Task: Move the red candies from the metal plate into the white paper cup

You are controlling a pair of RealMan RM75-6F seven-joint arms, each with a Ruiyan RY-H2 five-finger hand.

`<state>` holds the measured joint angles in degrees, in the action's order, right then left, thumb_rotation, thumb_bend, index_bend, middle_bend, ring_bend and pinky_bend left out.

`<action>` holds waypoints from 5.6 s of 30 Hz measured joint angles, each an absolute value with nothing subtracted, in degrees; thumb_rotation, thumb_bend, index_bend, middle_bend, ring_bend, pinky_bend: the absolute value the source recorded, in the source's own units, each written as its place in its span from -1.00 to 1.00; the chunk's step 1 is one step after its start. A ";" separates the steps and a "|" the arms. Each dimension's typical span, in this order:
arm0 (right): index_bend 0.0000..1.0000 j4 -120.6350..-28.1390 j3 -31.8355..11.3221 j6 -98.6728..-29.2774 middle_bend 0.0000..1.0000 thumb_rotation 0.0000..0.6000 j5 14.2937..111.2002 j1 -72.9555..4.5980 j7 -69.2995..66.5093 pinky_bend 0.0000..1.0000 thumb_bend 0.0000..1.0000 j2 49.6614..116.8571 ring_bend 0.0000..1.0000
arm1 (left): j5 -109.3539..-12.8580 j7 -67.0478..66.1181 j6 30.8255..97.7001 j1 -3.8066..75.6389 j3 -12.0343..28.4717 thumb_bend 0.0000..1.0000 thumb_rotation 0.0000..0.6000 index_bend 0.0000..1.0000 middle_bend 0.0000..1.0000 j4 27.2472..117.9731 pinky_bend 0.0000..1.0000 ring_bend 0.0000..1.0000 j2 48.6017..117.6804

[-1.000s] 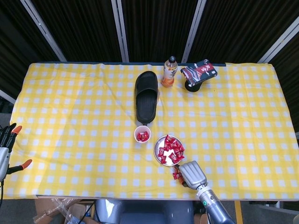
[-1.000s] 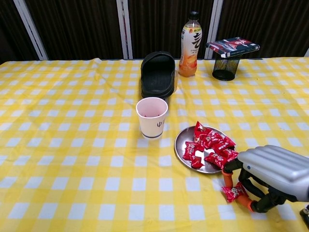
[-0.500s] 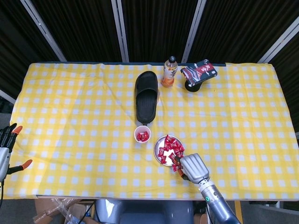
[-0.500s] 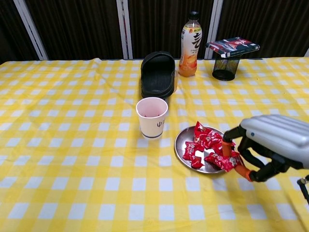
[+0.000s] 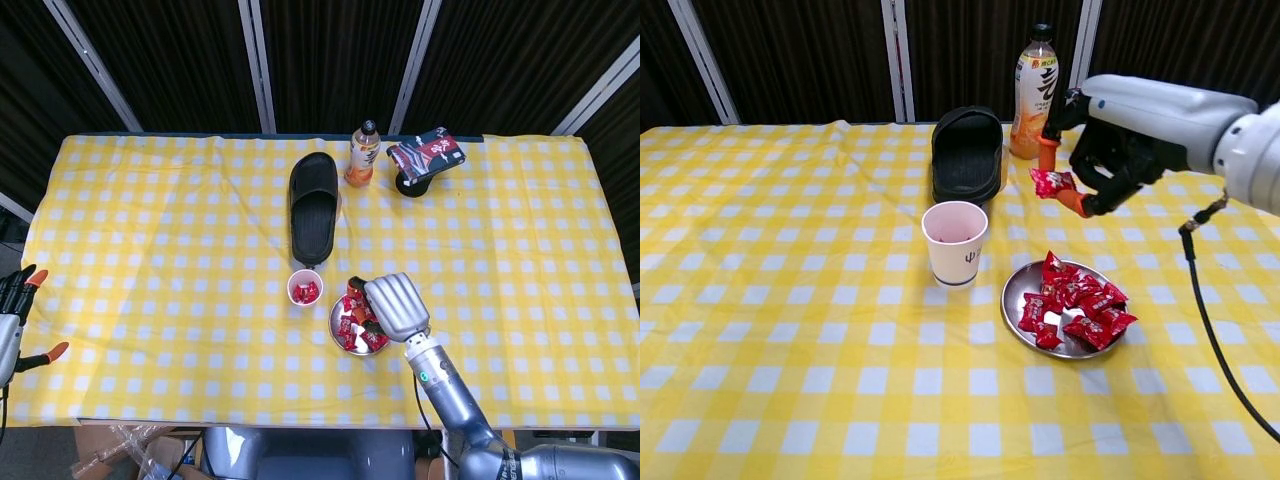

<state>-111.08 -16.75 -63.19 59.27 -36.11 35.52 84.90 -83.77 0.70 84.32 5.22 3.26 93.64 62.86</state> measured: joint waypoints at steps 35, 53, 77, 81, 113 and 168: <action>-0.11 -90.91 -19.92 -57.98 0.64 1.00 43.62 -54.39 35.23 0.69 -0.06 99.37 0.78 | -81.78 2.77 81.74 5.87 3.39 -0.92 1.00 -0.96 -1.00 94.46 -1.00 -1.00 61.50; -0.28 -95.88 -16.82 -62.08 0.64 1.00 44.24 -53.18 36.14 0.69 -0.06 96.31 0.78 | -81.65 2.59 81.88 5.83 3.44 -0.92 1.00 -0.97 -1.00 94.54 -1.00 -1.00 61.49; -0.57 -107.37 -0.46 -73.17 0.64 1.00 52.63 -40.34 39.10 0.69 -0.20 88.19 0.78 | -84.38 2.13 85.40 4.96 3.30 -0.92 1.00 -0.97 -1.00 93.39 -1.00 -1.00 62.59; -0.36 -104.39 0.76 -72.87 0.64 1.00 54.08 -38.71 37.14 0.69 -0.21 89.28 0.78 | -84.47 1.75 85.65 4.88 3.30 -0.92 1.00 -0.97 -1.00 93.35 -1.00 -1.00 62.77; -0.25 -95.33 0.13 -67.46 0.64 1.00 58.01 -32.68 31.32 0.69 -0.21 91.57 0.78 | -84.09 0.78 85.73 4.71 3.44 -0.92 1.00 -0.97 -1.00 93.36 -1.00 -1.00 63.08; 0.04 -103.79 -9.54 -67.26 0.64 1.00 63.16 -33.37 30.92 0.69 0.08 89.05 0.78 | -83.85 1.50 85.20 4.82 3.57 -0.92 1.00 -0.97 -1.00 93.50 -1.00 -1.00 62.84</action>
